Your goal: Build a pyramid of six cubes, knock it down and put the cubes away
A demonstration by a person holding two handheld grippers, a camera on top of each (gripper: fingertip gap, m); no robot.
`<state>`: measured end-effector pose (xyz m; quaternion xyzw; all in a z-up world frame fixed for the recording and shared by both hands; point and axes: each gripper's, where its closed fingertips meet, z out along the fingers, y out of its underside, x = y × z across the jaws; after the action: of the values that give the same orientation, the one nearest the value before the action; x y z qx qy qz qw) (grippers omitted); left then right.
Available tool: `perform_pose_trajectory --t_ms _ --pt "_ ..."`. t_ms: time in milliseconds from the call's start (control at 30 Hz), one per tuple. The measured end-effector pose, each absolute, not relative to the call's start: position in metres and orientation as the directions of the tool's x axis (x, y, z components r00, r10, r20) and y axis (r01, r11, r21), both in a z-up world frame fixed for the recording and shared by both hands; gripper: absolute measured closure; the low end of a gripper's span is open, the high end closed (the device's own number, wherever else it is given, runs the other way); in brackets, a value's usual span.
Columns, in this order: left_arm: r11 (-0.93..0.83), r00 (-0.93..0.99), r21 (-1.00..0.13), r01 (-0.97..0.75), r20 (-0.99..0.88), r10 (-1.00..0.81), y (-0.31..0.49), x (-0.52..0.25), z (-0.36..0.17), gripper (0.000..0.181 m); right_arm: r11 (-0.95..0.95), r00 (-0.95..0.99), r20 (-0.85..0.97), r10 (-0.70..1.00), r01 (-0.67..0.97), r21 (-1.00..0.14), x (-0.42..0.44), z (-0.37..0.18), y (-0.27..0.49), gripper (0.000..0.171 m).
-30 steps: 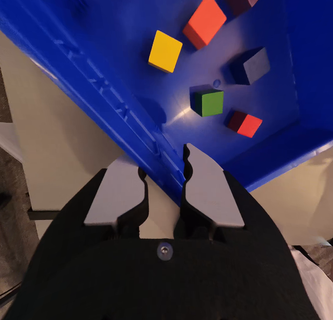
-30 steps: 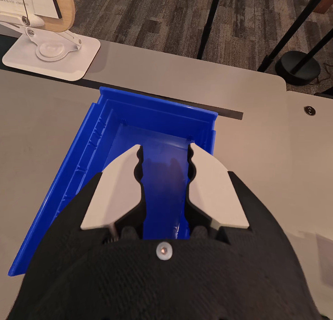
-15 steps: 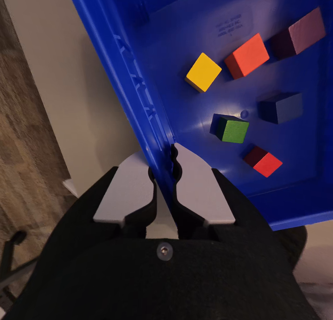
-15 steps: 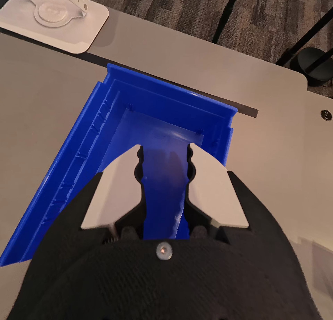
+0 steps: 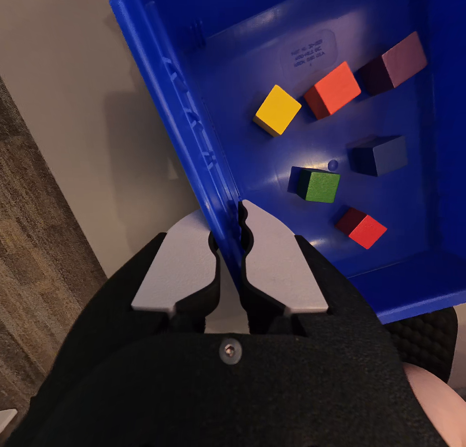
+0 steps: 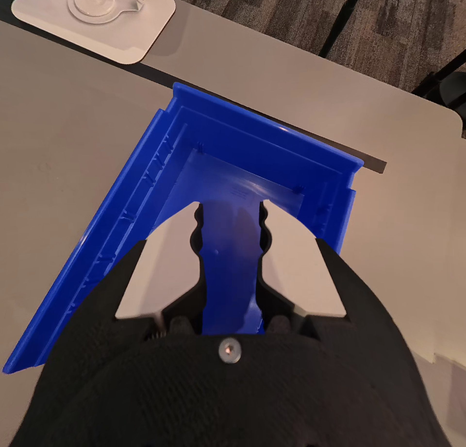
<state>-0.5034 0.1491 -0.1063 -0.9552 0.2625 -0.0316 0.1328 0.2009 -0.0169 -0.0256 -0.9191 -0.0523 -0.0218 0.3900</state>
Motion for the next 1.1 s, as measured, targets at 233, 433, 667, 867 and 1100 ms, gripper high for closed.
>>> perform_pose_trajectory --t_ms 233,433,667,867,1100 --pt "-0.774 0.838 -0.371 -0.513 -0.022 -0.545 0.158 -0.495 -0.105 0.168 -0.707 0.994 0.076 0.079 0.110 -0.698 0.202 -0.033 -0.017 0.127" --pt "-0.655 0.883 -0.647 -0.389 -0.061 -0.465 0.167 -0.503 -0.035 0.159 -0.690 0.993 0.095 0.077 0.122 -0.714 0.202 -0.026 -0.017 0.126" --pt "-0.042 0.865 -0.977 -0.209 -0.164 -0.475 0.119 -0.477 0.124 0.155 -0.529 0.980 0.191 0.051 0.189 -0.827 0.199 0.023 -0.018 0.127" --pt "0.230 0.819 -0.972 -0.050 -0.172 -0.547 0.078 -0.453 0.172 0.151 0.123 0.958 0.262 -0.117 0.276 -0.953 0.193 0.144 -0.051 0.108" --pt "0.106 0.781 -0.987 -0.124 -0.163 -0.603 0.080 -0.423 0.146 0.151 0.337 0.986 0.165 0.028 0.146 -0.930 0.189 0.174 -0.092 0.105"
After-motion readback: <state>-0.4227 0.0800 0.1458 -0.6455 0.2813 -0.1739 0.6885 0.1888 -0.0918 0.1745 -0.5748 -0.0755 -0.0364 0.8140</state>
